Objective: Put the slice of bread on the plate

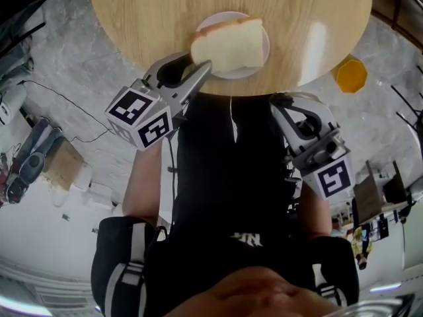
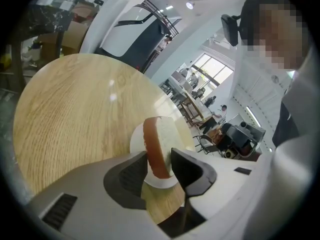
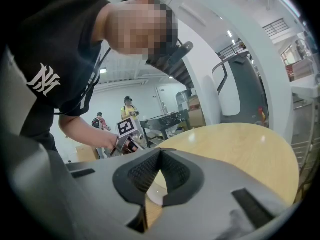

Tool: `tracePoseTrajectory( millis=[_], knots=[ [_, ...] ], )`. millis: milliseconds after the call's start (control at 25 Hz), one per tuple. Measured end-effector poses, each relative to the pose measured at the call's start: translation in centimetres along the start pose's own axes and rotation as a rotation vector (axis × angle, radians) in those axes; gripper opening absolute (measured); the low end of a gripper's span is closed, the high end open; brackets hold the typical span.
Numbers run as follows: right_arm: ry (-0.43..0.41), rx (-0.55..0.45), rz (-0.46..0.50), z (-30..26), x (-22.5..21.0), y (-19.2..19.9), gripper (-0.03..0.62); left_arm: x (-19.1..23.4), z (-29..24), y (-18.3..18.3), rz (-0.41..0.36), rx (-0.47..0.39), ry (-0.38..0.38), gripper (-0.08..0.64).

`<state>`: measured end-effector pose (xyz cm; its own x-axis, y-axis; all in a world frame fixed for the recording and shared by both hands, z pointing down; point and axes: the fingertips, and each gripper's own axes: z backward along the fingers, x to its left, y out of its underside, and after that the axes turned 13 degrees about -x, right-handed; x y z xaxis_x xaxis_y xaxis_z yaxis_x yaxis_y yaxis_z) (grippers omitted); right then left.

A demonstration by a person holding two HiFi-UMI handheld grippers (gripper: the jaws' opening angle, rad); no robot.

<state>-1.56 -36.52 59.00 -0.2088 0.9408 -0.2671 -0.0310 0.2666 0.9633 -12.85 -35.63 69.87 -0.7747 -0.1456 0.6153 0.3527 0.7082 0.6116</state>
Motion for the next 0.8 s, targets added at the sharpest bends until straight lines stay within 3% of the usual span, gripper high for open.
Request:
tracePoseTrajectory(
  millis=[200,560,680,800],
  knots=[
    [-0.005,0.0,-0.009,-0.5,0.3,0.0,0.003,1.0,0.1,1.6,-0.115,0.085,-0.078,0.247],
    [-0.001,-0.003,-0.001,0.0,-0.1,0.8,0.003,1.2,1.0,1.8,-0.134,0.04,-0.09,0.255],
    [-0.004,-0.022,0.062,-1.1,-1.3,0.4,0.003,2.0,1.3,0.5,-0.131,-0.034,-0.057,0.237],
    [-0.017,-0.032,0.139,-3.2,-2.4,0.6,0.003,2.8,2.7,-2.0,-0.115,-0.223,0.012,0.161]
  ],
)
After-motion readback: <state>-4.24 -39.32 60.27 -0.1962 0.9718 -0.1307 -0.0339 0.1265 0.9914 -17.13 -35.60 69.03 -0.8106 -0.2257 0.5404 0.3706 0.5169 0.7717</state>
